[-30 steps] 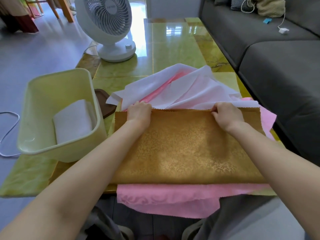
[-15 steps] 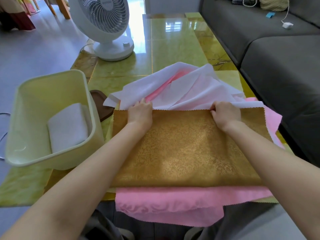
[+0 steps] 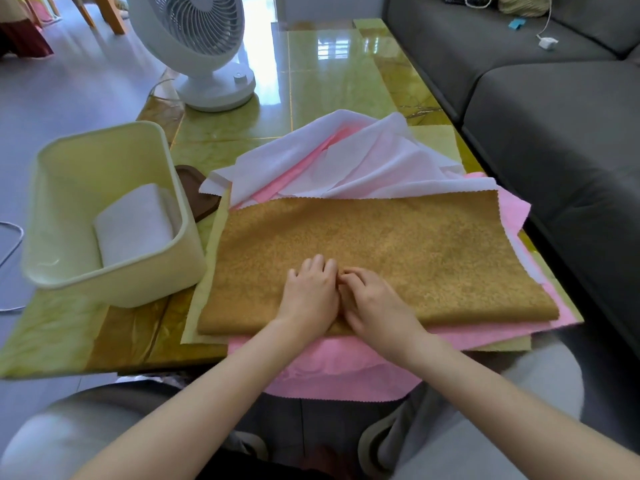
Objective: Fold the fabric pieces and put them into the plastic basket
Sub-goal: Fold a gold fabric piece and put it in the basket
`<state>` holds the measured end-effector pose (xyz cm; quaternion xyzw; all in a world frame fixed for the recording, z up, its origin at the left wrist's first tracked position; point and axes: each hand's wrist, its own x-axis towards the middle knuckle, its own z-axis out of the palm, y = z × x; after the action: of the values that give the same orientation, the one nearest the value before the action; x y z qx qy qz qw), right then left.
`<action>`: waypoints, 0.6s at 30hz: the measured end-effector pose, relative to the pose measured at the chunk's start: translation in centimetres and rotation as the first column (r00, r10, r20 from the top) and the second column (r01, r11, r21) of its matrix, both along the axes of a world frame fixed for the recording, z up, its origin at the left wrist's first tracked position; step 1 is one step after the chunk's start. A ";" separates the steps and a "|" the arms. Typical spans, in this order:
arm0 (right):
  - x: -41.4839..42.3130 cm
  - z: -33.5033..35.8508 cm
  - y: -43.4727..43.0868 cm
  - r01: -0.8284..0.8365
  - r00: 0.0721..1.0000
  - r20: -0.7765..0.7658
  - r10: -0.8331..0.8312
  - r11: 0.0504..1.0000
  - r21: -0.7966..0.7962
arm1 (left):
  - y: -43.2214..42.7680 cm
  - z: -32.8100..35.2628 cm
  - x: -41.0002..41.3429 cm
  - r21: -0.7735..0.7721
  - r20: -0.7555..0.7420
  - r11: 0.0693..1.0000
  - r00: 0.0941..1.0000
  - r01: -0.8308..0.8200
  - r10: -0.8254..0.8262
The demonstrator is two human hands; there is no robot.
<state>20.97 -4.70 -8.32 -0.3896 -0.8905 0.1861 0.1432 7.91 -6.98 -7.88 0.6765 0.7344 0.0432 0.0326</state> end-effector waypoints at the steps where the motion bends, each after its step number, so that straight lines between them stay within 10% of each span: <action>1: 0.3 0.0 -0.3 0.010 1.000 0.015 -0.010 1.000 -0.003 | -0.5 -0.2 0.1 0.031 -0.025 0.999 1.000 0.018 -0.017; 18: 9.1 2.1 -0.4 0.131 0.952 0.268 -0.146 0.989 0.074 | -6.0 0.2 -0.2 -0.056 0.052 0.987 0.988 0.148 -0.145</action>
<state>30.11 -5.05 -6.24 -0.4687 -0.8771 0.0953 0.0428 7.69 -13.01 -7.71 0.7263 0.6826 0.0349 0.0731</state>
